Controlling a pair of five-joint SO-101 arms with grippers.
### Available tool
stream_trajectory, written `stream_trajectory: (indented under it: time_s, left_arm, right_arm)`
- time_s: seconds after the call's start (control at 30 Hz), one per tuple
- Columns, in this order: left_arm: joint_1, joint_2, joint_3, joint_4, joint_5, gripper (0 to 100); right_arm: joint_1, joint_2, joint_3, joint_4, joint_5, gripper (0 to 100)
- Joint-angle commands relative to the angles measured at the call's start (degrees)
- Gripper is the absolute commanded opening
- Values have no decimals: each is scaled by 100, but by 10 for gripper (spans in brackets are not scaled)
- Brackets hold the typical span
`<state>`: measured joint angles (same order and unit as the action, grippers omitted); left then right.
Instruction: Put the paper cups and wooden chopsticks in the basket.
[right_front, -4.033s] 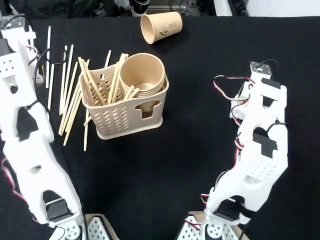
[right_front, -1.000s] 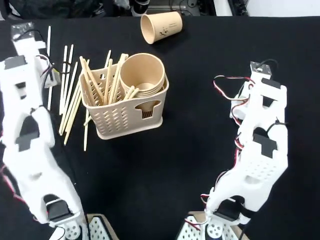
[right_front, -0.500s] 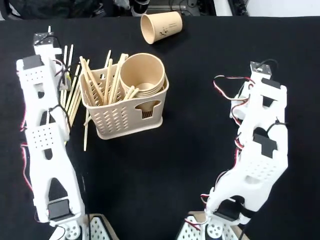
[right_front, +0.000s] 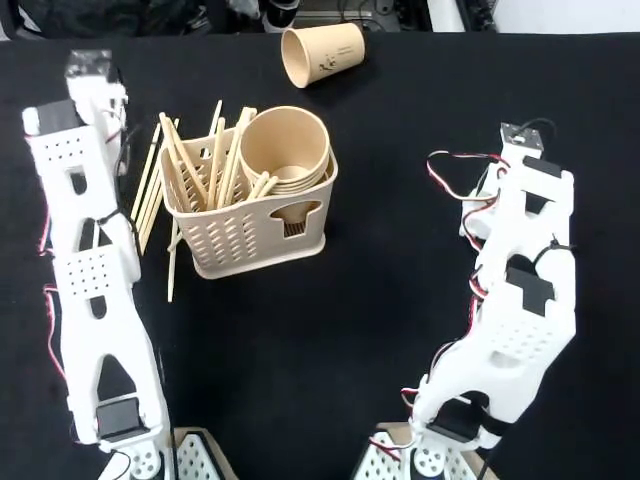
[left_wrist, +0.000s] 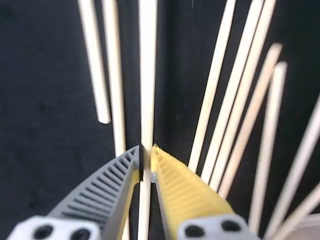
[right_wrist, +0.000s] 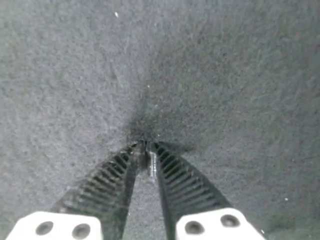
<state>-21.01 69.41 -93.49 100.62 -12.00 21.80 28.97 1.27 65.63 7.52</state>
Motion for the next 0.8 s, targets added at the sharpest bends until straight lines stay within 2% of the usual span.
stream_trajectory:
  time_s: [0.0, 0.23, 0.43, 0.63, 0.77]
  left_arm:
    - [75, -967, 224, 53, 404, 28]
    - [365, -2866, 2009, 53, 888, 28]
    - [418, -4334, 3433, 35, 897, 28]
    - [418, -5969, 5481, 0, 914, 28]
    - [426, -7209, 6835, -527, 879, 28]
  right_arm:
    - [-9, -136, 31, -26, 0, 12]
    - [-9, -136, 22, -26, 0, 12]
    - [-9, -136, 13, -26, 0, 12]
    - [-9, -136, 13, -26, 0, 12]
    - [-9, -136, 13, -26, 0, 12]
